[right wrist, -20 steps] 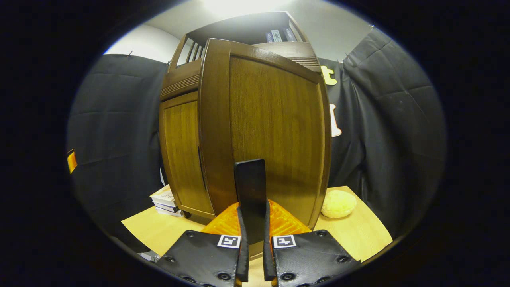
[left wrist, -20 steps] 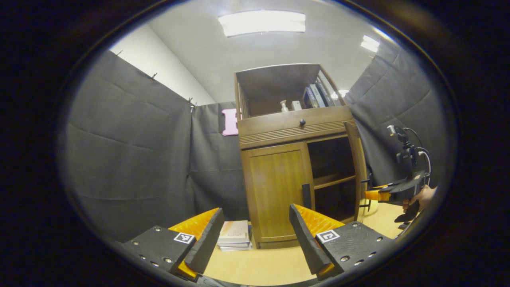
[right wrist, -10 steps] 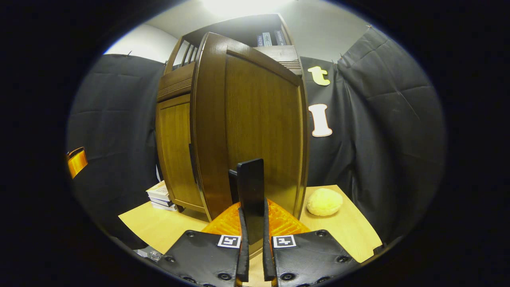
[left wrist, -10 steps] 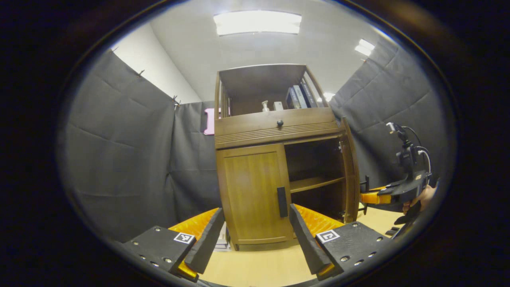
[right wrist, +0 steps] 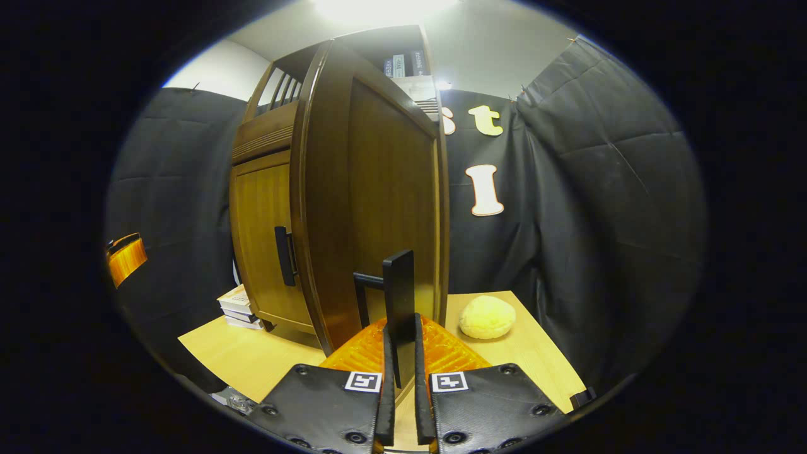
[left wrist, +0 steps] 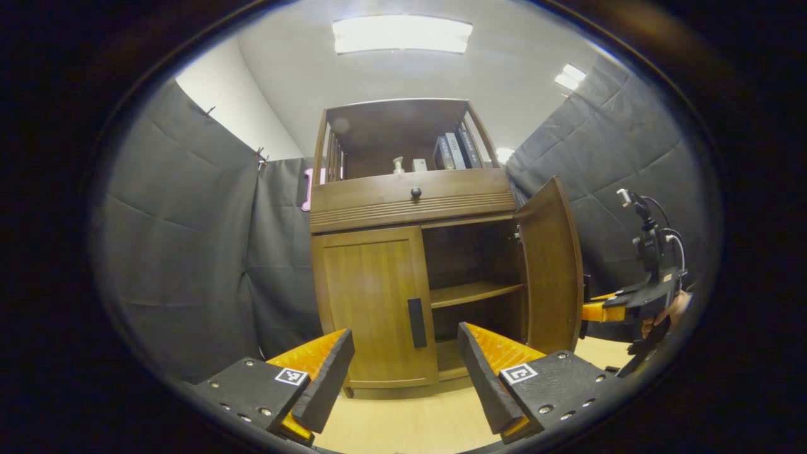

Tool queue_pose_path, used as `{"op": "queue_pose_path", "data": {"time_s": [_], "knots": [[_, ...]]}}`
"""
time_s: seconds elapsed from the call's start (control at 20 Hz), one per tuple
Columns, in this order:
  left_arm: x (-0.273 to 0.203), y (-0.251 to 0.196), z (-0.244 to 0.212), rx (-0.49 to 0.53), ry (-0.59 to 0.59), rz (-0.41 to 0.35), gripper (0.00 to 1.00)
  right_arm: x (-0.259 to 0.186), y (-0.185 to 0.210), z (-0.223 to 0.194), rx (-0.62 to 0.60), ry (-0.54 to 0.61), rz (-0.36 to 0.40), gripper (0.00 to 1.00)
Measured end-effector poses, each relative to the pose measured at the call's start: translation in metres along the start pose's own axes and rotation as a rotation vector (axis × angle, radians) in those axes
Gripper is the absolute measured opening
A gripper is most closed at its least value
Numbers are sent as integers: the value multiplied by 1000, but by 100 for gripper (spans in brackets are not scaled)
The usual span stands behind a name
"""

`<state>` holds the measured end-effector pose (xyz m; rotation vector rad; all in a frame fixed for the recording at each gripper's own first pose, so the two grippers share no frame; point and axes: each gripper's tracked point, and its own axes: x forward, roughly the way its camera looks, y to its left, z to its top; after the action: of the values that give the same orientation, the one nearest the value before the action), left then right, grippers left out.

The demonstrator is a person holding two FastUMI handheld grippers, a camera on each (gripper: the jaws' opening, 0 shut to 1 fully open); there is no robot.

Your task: Open the right door of the double-door shoe cabinet with the right hand, and open the left door with the left hand.

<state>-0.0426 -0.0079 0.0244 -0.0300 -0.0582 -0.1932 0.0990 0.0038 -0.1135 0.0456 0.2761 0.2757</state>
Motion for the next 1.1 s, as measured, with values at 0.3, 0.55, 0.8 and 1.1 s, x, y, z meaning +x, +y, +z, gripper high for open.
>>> {"op": "queue_pose_path", "data": {"time_s": [0.3, 0.55, 0.8, 1.1], "knots": [[13, -18, 2, 18, -3, -23, 96, -10, -40, 0, 4, -8, -72, 18], [30, -29, -3, 8, -7, -39, 94, -29, -69, -5, 16, -27, -152, 8], [55, -36, -2, 0, -18, -61, 94, -60, -74, 9, 9, -66, -179, 8], [93, -39, -5, -6, -38, -72, 94, -95, -67, 22, -20, -114, -210, 80]]}}
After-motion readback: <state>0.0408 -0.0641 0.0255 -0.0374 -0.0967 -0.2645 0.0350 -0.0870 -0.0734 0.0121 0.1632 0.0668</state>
